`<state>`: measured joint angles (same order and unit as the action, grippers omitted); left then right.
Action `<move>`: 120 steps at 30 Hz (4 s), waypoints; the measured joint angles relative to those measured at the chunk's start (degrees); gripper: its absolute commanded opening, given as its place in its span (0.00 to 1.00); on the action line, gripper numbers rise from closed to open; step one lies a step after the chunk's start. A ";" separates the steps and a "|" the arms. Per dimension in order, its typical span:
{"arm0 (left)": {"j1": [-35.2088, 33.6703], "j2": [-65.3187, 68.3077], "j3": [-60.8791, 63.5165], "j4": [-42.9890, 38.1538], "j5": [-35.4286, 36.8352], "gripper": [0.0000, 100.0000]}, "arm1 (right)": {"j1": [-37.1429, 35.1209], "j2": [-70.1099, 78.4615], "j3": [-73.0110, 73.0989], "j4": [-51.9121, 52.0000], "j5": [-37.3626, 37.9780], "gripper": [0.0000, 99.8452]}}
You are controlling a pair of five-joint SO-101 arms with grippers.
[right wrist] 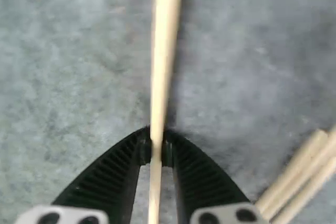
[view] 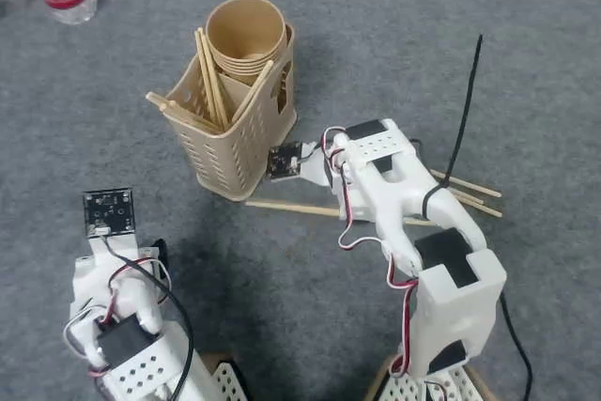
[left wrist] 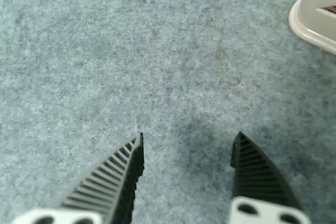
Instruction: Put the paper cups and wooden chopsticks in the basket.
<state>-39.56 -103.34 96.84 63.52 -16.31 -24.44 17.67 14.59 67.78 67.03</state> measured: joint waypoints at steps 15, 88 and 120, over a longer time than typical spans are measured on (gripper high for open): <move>0.00 0.00 0.00 0.00 0.00 0.26 | -1.67 -23.56 -13.36 14.59 -6.51 0.01; 6.77 0.00 -20.31 0.00 2.99 0.26 | 17.32 -59.43 66.64 -51.69 -36.84 0.25; 9.49 131.60 -156.13 14.86 7.82 0.26 | 17.32 -59.96 69.10 -55.65 -37.19 0.25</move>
<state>-30.07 28.26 -59.30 78.37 -8.48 -7.12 -42.29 83.69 12.13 29.85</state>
